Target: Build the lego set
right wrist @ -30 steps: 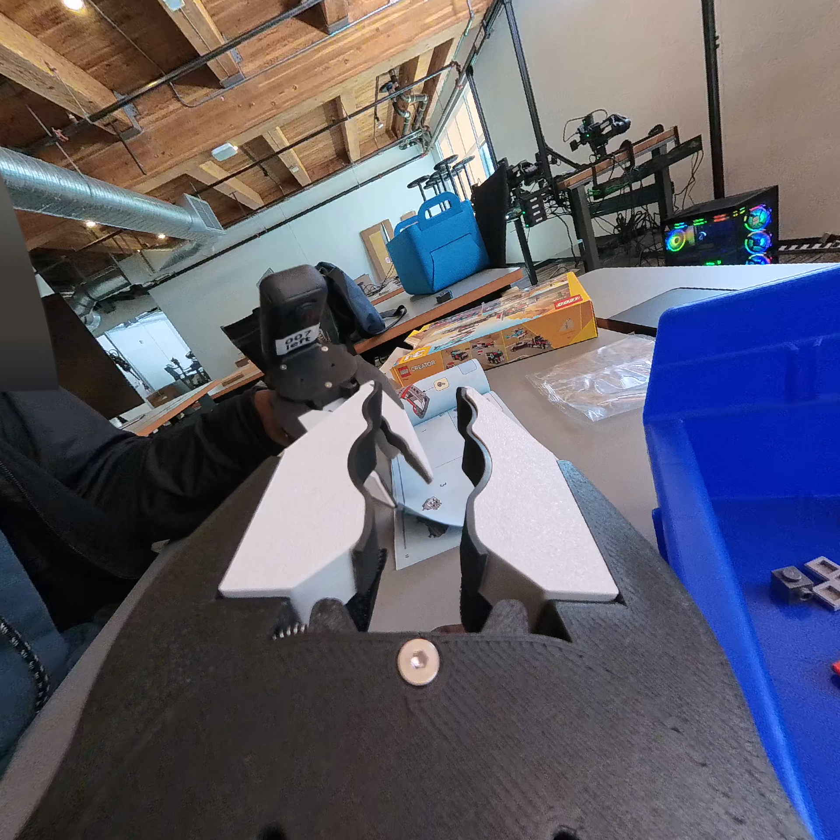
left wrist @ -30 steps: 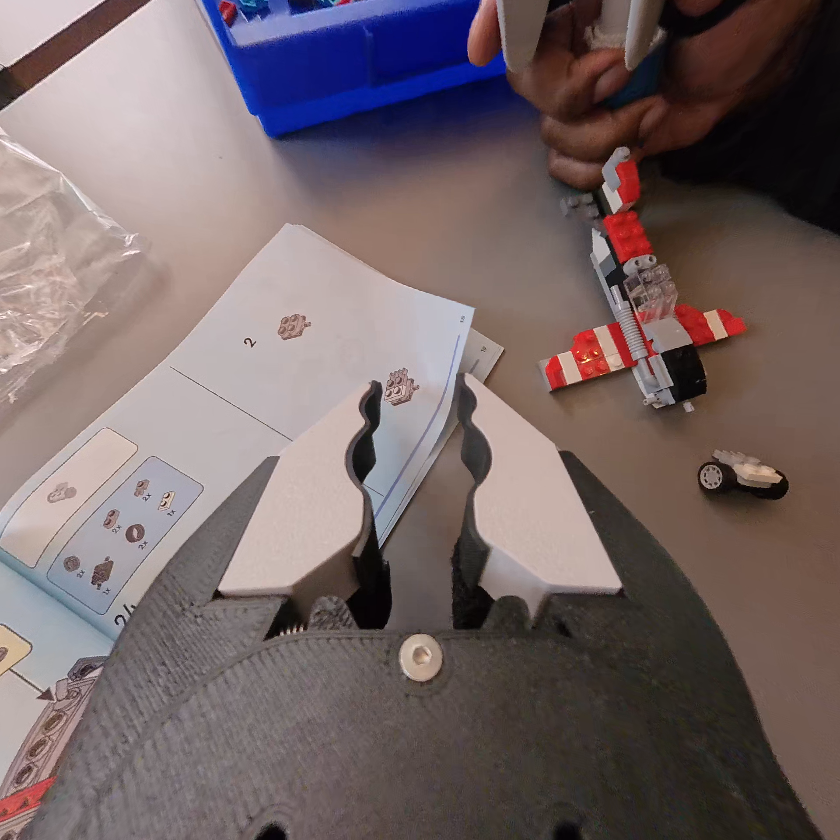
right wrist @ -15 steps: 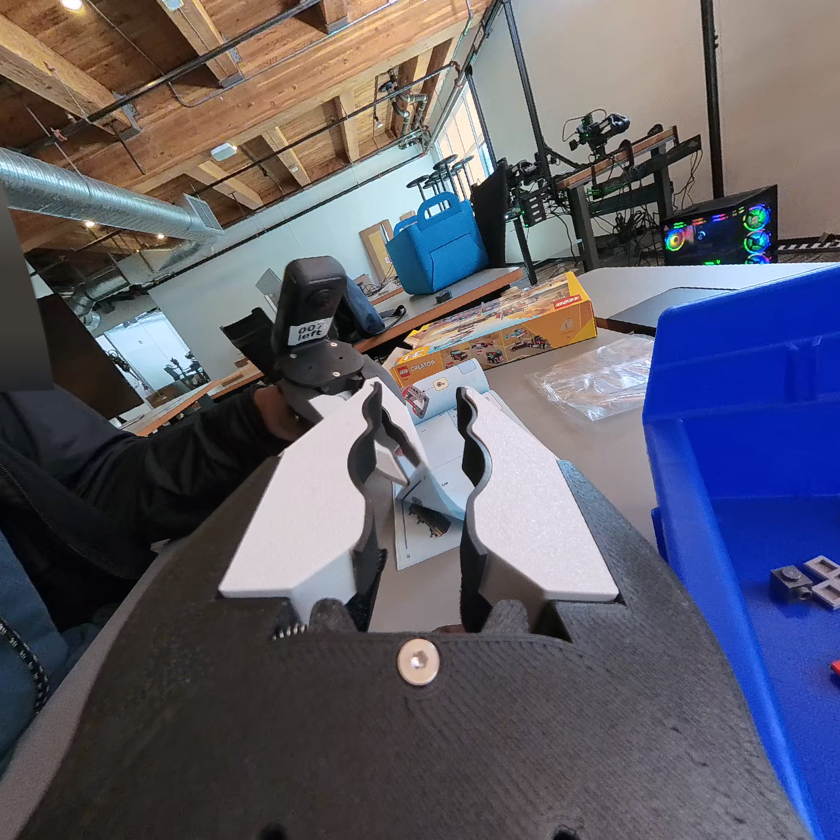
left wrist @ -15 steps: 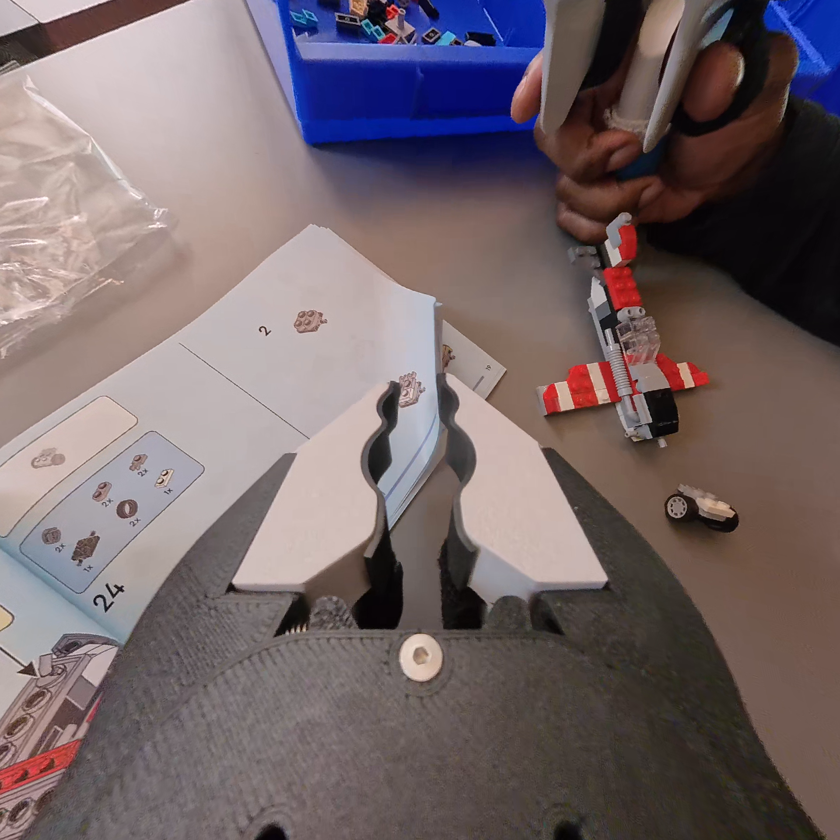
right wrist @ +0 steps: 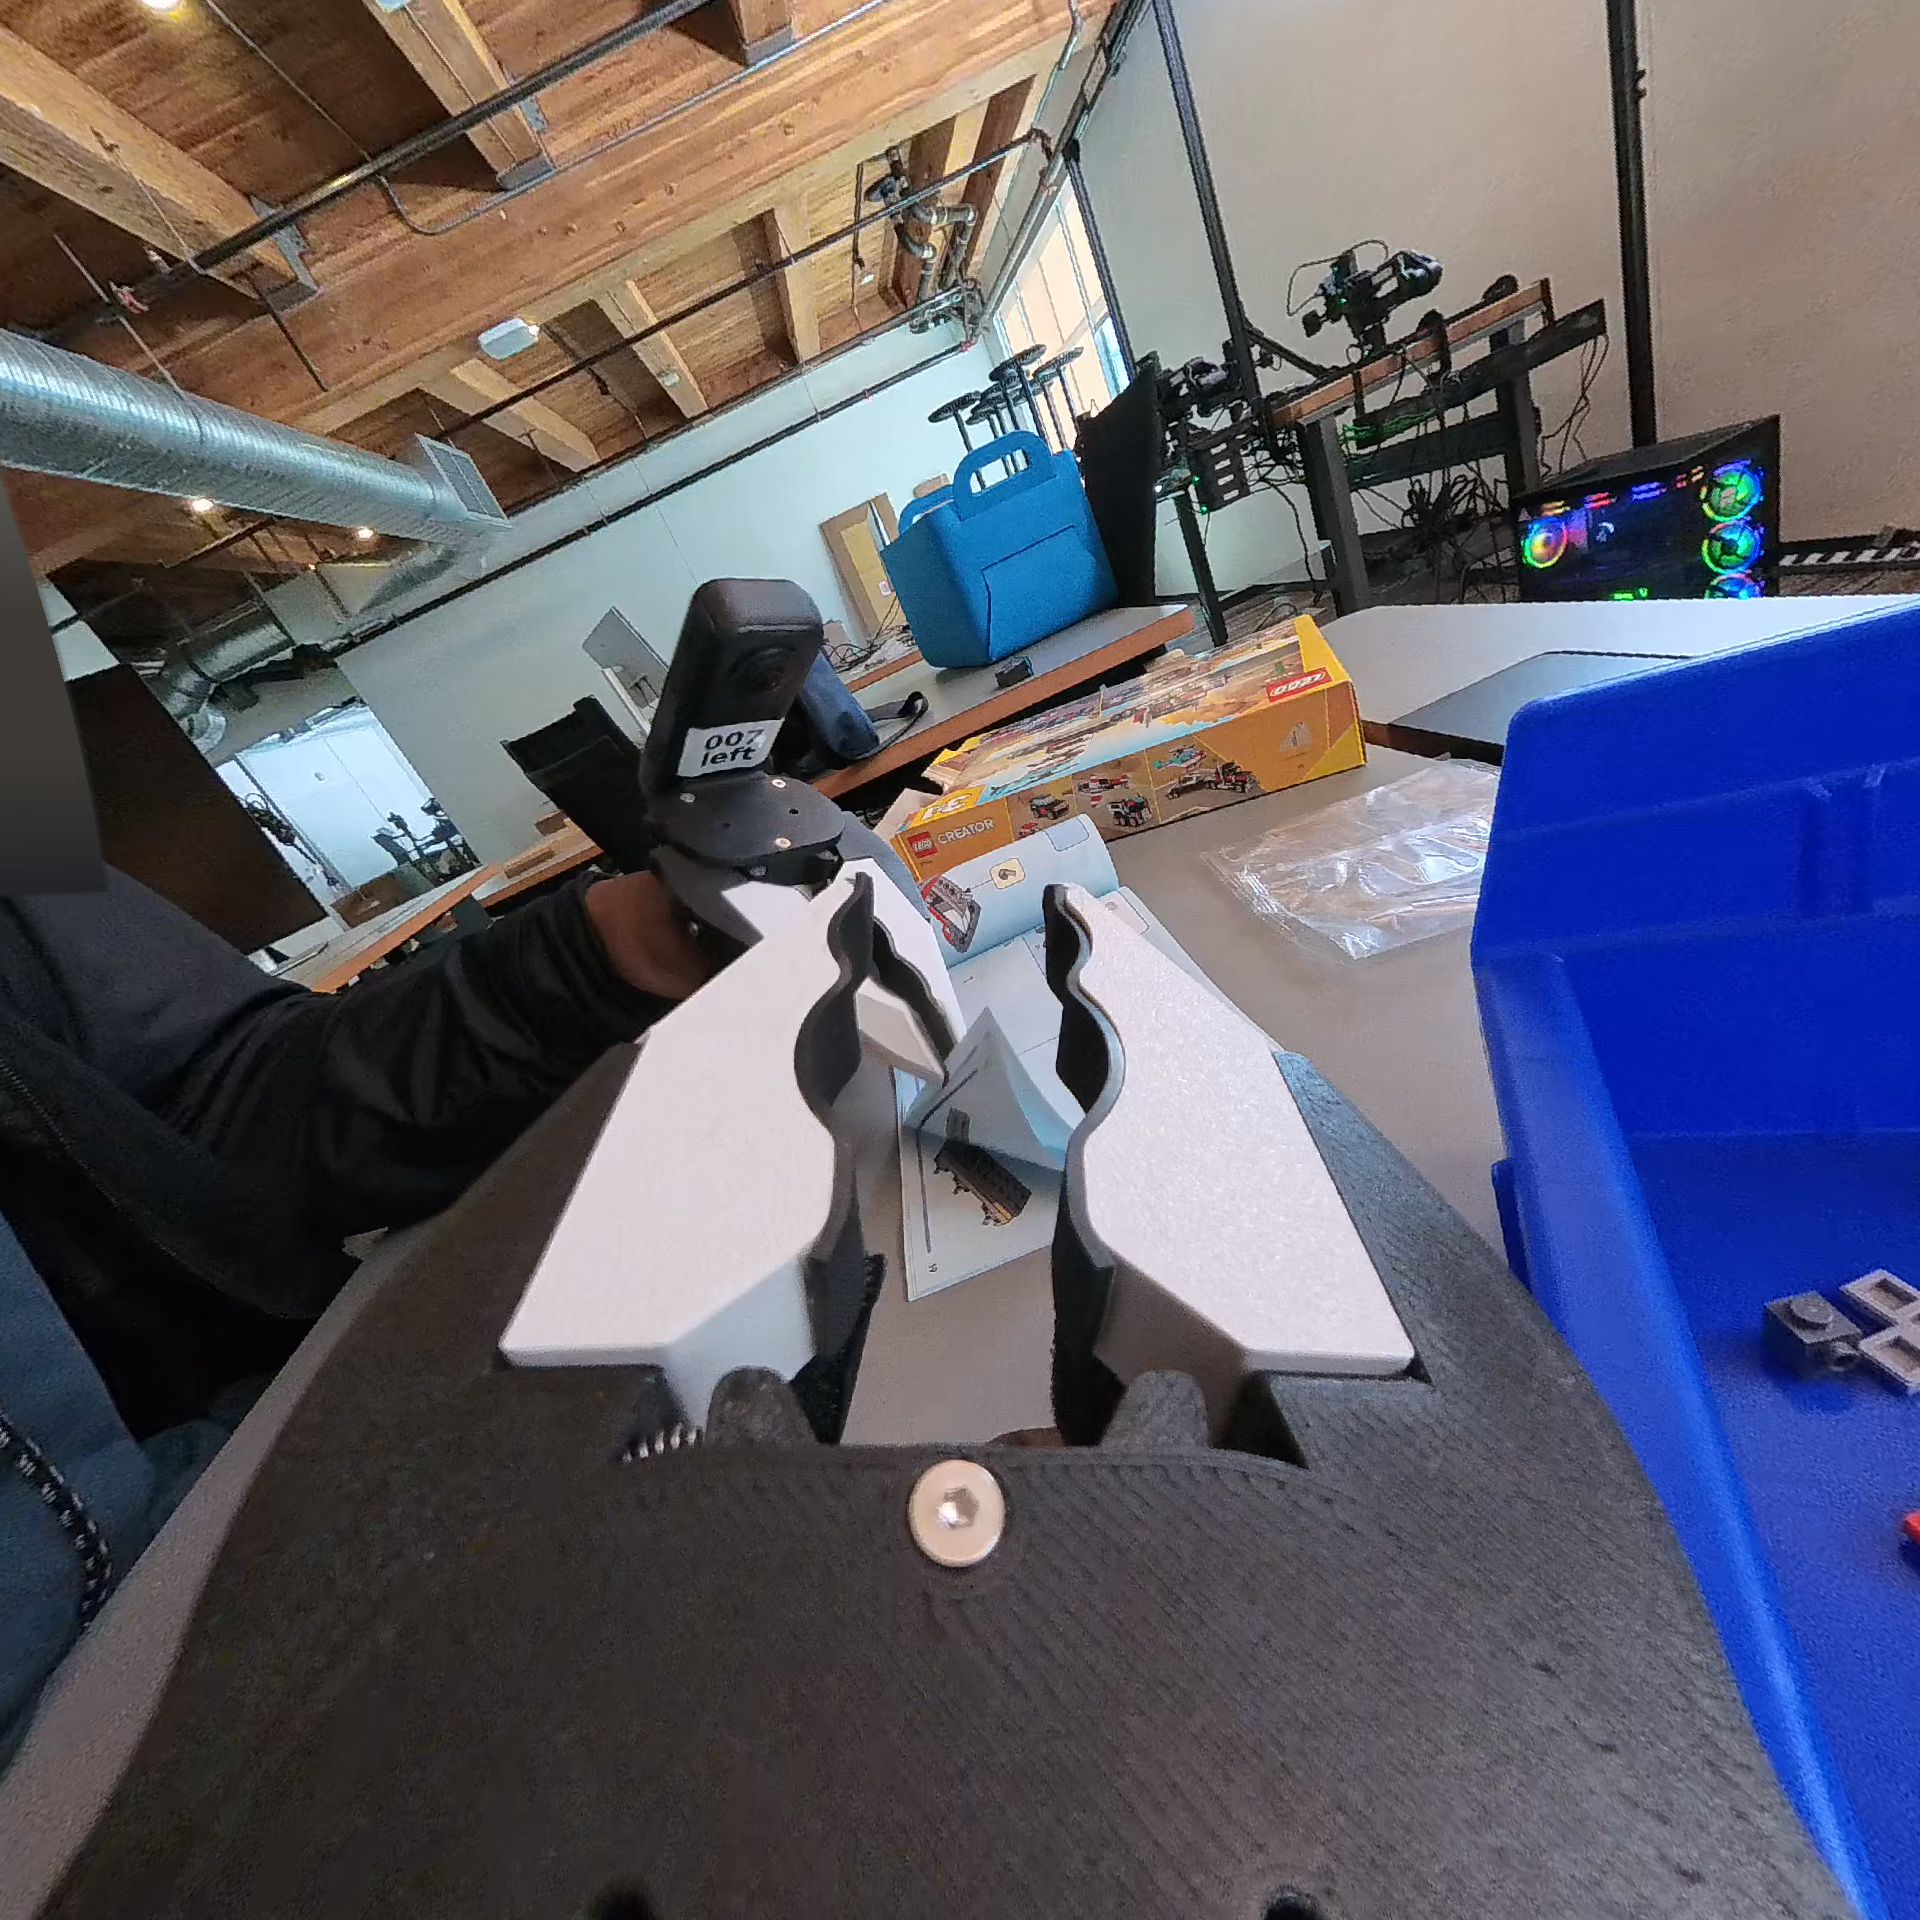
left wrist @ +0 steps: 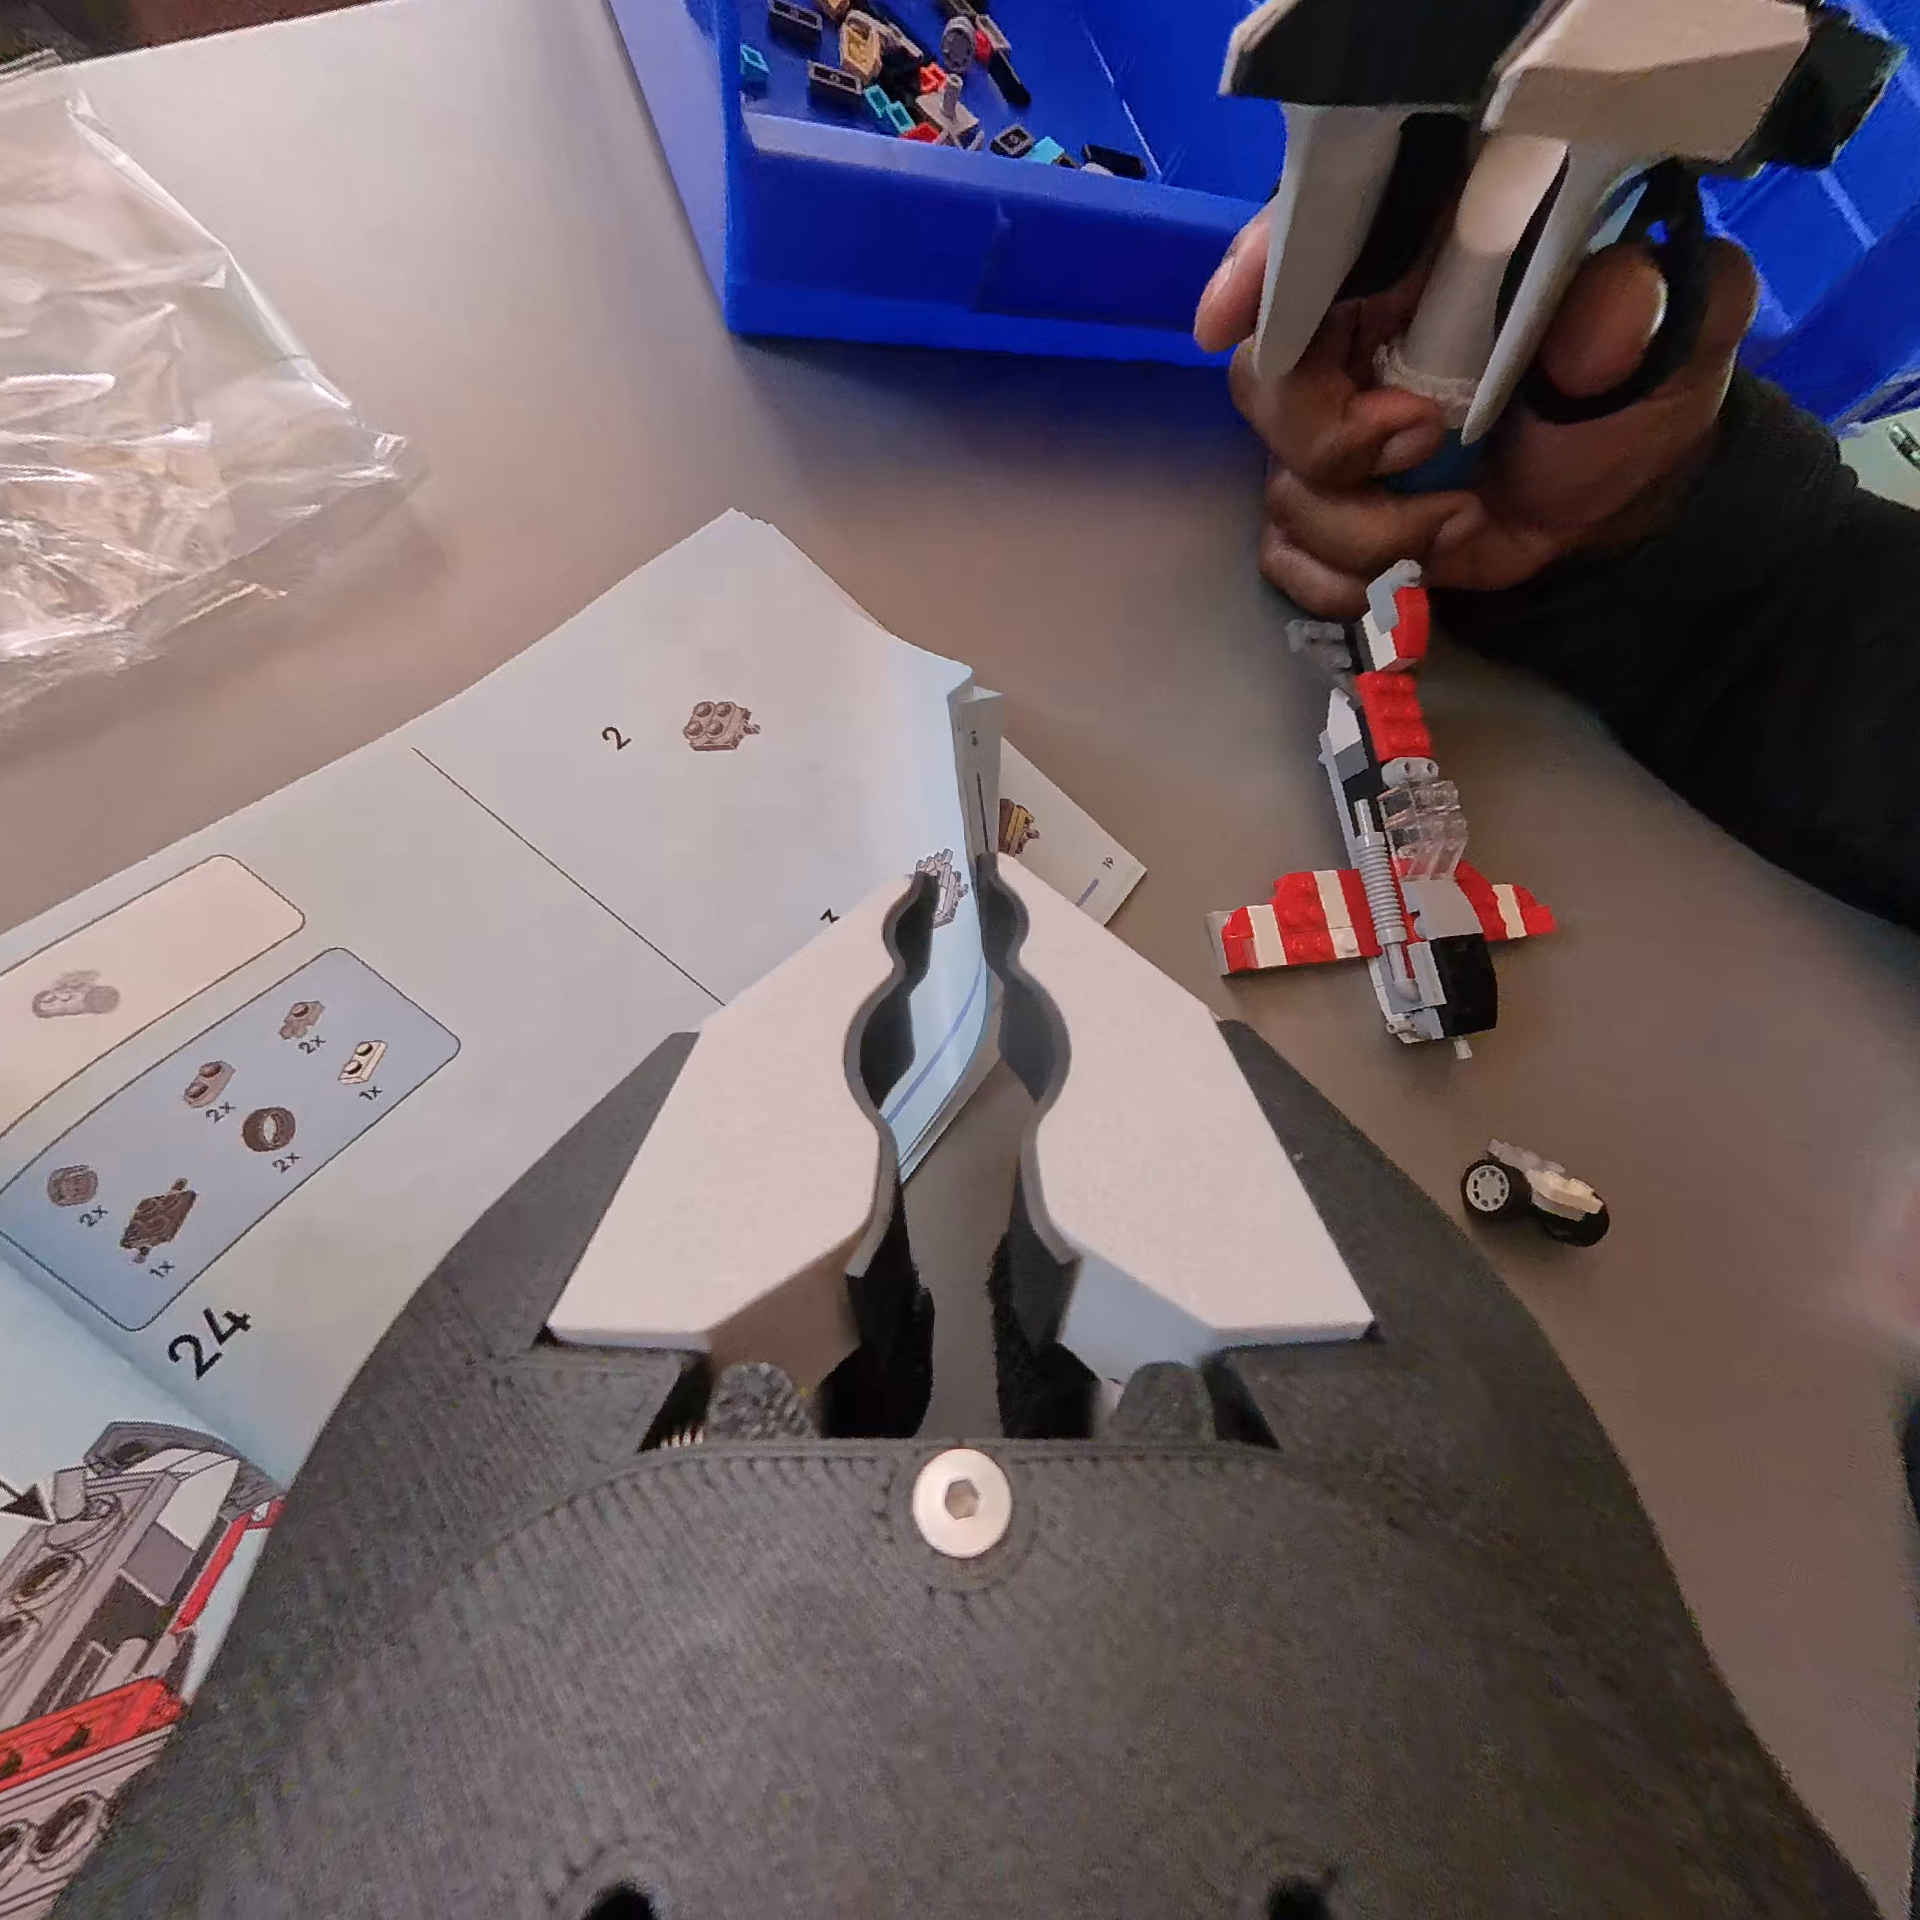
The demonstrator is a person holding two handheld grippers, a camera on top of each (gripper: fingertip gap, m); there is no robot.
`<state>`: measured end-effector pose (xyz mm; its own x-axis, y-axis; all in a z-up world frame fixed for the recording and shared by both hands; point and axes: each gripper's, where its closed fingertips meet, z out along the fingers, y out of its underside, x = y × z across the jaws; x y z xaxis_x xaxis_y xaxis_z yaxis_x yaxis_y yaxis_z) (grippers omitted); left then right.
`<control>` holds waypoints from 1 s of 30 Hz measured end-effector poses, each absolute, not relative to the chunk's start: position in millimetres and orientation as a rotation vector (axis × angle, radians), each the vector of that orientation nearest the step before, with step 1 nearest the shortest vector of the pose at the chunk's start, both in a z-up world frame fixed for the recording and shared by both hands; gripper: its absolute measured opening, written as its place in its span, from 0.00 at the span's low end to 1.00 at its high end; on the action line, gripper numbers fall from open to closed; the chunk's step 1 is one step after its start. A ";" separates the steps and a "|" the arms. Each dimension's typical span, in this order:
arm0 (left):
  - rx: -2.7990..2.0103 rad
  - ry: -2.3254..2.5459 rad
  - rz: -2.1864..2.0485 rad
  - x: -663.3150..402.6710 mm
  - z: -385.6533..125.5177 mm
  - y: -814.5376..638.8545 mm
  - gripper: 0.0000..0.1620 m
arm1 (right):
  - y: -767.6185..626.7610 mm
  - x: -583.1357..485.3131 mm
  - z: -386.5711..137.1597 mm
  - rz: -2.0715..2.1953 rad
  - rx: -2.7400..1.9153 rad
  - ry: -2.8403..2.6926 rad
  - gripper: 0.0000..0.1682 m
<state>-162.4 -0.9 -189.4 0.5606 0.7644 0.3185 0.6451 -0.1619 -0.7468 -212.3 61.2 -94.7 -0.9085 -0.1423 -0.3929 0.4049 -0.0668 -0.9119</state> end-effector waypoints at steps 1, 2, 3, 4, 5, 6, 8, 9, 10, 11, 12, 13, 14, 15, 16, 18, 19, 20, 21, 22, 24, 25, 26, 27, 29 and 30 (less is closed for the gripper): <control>-1.870 -1.151 0.161 -162.7 -188.9 -1.5 0.05 | 61.2 -212.2 -94.7 -2.034 0.281 1.846 0.20; -1.862 -1.155 0.158 -163.1 -188.2 -1.9 0.05 | 61.2 -212.2 -94.7 -2.034 0.281 1.846 0.20; -1.854 -1.158 0.155 -163.3 -187.5 -2.2 0.04 | 61.2 -212.2 -94.7 -2.034 0.281 1.846 0.20; -1.845 -1.161 0.151 -163.6 -186.7 -2.5 0.03 | 61.2 -212.2 -94.7 -2.034 0.281 1.846 0.20; -1.836 -1.164 0.146 -163.9 -186.0 -2.9 0.03 | 61.2 -212.2 -94.7 -2.034 0.281 1.846 0.20; -1.828 -1.167 0.142 -164.1 -185.4 -3.2 0.03 | 61.1 -212.2 -94.7 -2.034 0.281 1.846 0.20; -1.815 -1.173 0.134 -164.6 -184.6 -3.9 0.02 | 61.1 -212.2 -94.6 -2.034 0.281 1.846 0.20; -1.811 -1.174 0.131 -164.6 -184.4 -4.0 0.02 | 61.0 -212.2 -94.6 -2.034 0.281 1.846 0.20; -1.807 -1.174 0.127 -164.5 -184.2 -4.0 0.02 | 61.0 -212.2 -94.6 -2.034 0.282 1.846 0.20; -1.803 -1.175 0.122 -164.5 -184.0 -3.8 0.01 | 60.9 -212.2 -94.7 -2.034 0.282 1.846 0.20; -1.799 -1.176 0.117 -164.4 -183.7 -3.7 0.01 | 60.9 -212.3 -94.7 -2.033 0.283 1.847 0.20; -1.795 -1.177 0.114 -164.6 -183.6 -3.5 0.01 | 60.5 -212.6 -95.2 -2.031 0.286 1.850 0.20; -1.792 -1.178 0.112 -164.7 -183.4 -3.5 0.01 | 59.7 -212.6 -96.2 -2.024 0.289 1.860 0.20; -1.789 -1.180 0.111 -164.9 -183.3 -3.8 0.01 | 58.4 -211.8 -97.6 -2.013 0.286 1.873 0.20; -1.786 -1.182 0.111 -165.0 -183.0 -4.1 0.01 | 56.6 -211.2 -99.9 -1.996 0.288 1.891 0.20; -1.782 -1.180 0.110 -165.1 -182.3 -4.3 0.00 | 52.6 -212.0 -106.0 -1.957 0.311 1.941 0.20; -1.784 -1.177 0.111 -164.9 -182.2 -4.3 0.01 | 50.6 -213.4 -110.2 -1.936 0.333 1.975 0.20; -1.788 -1.173 0.114 -164.6 -182.1 -4.0 0.01 | 48.5 -214.9 -114.9 -1.912 0.357 2.016 0.20; -1.795 -1.168 0.117 -164.3 -182.3 -3.7 0.00 | 46.4 -216.1 -119.6 -1.888 0.378 2.057 0.20; -1.805 -1.161 0.122 -163.8 -182.7 -3.2 0.00 | 44.2 -216.4 -123.9 -1.865 0.391 2.094 0.20; -1.844 -1.139 0.142 -162.5 -184.5 -1.8 0.00 | 39.8 -215.6 -132.8 -1.817 0.406 2.180 0.20; -1.866 -1.124 0.152 -161.6 -185.6 -0.7 0.00 | 37.4 -213.5 -137.3 -1.792 0.396 2.229 0.20; -1.886 -1.111 0.162 -160.8 -186.7 0.5 0.00 | 35.0 -211.9 -142.8 -1.762 0.390 2.287 0.20; -1.901 -1.103 0.167 -160.2 -187.5 1.7 0.00 | 32.6 -209.9 -148.2 -1.732 0.379 2.344 0.20; -1.914 -1.093 0.168 -159.4 -188.4 3.6 0.00 | 28.6 -206.4 -158.2 -1.676 0.350 2.455 0.21; -1.915 -1.090 0.166 -159.2 -188.4 4.3 0.00 | 27.2 -205.9 -162.9 -1.652 0.345 2.505 0.21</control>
